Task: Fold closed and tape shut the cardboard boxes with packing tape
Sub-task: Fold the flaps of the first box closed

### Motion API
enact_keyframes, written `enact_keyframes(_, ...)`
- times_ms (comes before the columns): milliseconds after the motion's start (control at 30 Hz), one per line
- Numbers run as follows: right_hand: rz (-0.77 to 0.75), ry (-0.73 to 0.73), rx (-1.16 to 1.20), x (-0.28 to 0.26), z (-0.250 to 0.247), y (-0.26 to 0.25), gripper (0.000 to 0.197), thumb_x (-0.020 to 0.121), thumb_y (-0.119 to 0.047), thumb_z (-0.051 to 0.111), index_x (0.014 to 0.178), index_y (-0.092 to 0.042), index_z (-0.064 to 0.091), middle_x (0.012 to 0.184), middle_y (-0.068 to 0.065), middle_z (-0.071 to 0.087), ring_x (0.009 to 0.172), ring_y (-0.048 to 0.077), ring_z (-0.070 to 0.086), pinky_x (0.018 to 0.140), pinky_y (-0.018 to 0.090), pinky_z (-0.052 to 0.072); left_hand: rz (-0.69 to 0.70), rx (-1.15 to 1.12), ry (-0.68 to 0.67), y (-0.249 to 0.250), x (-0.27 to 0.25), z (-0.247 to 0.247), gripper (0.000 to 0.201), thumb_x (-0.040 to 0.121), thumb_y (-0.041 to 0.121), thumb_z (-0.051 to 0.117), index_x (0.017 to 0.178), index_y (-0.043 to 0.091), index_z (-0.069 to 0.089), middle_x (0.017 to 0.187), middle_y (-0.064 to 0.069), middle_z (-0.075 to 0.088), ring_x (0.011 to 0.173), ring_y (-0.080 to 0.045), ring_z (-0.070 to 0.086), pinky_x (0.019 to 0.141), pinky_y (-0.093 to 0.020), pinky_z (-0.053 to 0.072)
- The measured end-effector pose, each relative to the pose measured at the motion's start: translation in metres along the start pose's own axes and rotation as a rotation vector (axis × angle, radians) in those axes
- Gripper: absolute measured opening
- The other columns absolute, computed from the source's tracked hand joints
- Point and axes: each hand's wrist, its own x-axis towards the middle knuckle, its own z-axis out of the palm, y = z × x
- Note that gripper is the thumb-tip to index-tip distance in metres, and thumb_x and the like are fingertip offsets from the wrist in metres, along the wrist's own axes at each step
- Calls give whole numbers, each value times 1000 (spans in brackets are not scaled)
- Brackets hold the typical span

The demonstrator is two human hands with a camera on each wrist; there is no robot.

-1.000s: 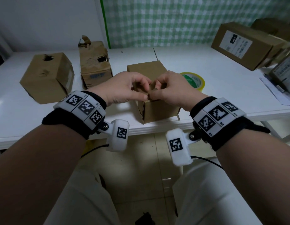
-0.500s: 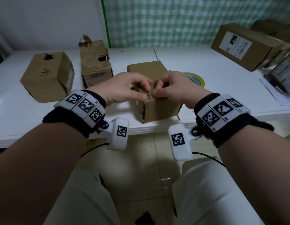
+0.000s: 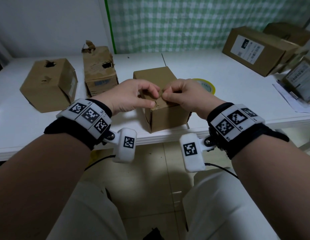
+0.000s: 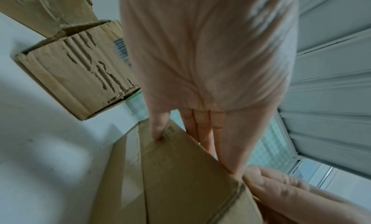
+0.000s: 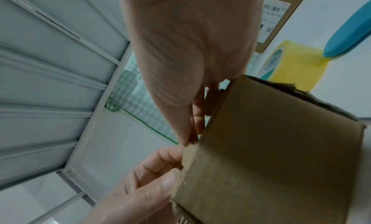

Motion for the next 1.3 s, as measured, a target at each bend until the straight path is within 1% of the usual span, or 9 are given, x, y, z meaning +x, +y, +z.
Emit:
enact_keyframes(100, 37, -6, 112, -1, -6, 4, 13, 87, -6, 65, 85, -19, 68, 84, -4, 65, 76, 5, 59, 72, 13, 46, -9, 22, 56, 1, 3, 3, 14, 80, 10, 71, 93, 15, 68, 119, 9, 60, 102, 10, 51, 81, 4, 35)
enact_keyframes(167, 38, 19, 148, -2, -6, 8, 15, 84, -4, 68, 88, -19, 68, 82, -6, 64, 73, 3, 58, 69, 11, 45, -11, 56, 113, 3, 6, 7, 8, 82, 17, 71, 90, 15, 69, 114, 9, 62, 95, 11, 51, 72, 7, 32)
enact_keyframes(333, 17, 66, 107, -3, -4, 11, 18, 83, -1, 67, 85, -19, 66, 73, -11, 57, 67, 0, 51, 60, 5, 39, 16, 243, 186, 10, 14, 18, 12, 81, 27, 71, 77, 16, 68, 107, 4, 59, 98, -8, 53, 84, -21, 37)
enact_keyframes(433, 17, 57, 167, -4, -5, 13, 23, 84, 1, 64, 81, -22, 64, 72, -10, 58, 67, 2, 51, 59, 5, 39, -6, 311, 166, 12, 17, 19, 17, 84, 28, 67, 77, 13, 67, 111, -1, 54, 103, -14, 52, 92, -27, 38)
enact_keyframes(700, 3, 32, 171, -3, -4, 15, 20, 79, -2, 70, 82, -20, 64, 70, -10, 55, 64, 1, 48, 63, 11, 39, -70, 391, 126, 17, 24, 18, 28, 88, 29, 62, 82, 2, 67, 114, -2, 47, 99, -16, 51, 92, -31, 42)
enact_keyframes(900, -3, 45, 170, -5, -1, 14, 21, 72, -9, 80, 82, -18, 64, 66, -9, 53, 61, 3, 46, 60, 13, 40, -58, 444, 93, 18, 26, 17, 19, 87, 29, 63, 74, 15, 62, 110, -1, 45, 101, -17, 50, 89, -29, 39)
enact_keyframes(1033, 5, 67, 177, -4, 1, 14, 23, 70, -8, 80, 78, -21, 62, 68, -7, 53, 67, 9, 46, 64, 18, 40, -24, 371, 127, 8, 23, 19, 19, 84, 31, 66, 69, 27, 54, 105, 2, 43, 103, -17, 43, 94, -33, 38)
enact_keyframes(1200, 2, 99, 186, -4, 4, 13, 23, 71, -10, 80, 77, -22, 61, 72, -5, 54, 71, 12, 47, 67, 22, 42, 29, 277, 194, -3, 18, 23, 10, 83, 30, 68, 84, 26, 59, 105, 4, 43, 110, -19, 44, 102, -36, 36)
enact_keyframes(1300, -7, 119, 176, -3, 5, 14, 25, 71, -8, 79, 77, -23, 60, 74, -5, 54, 71, 12, 47, 70, 25, 44, 17, 238, 177, -3, 19, 23, 8, 84, 28, 68, 82, 28, 60, 106, 4, 44, 111, -19, 45, 103, -35, 35)
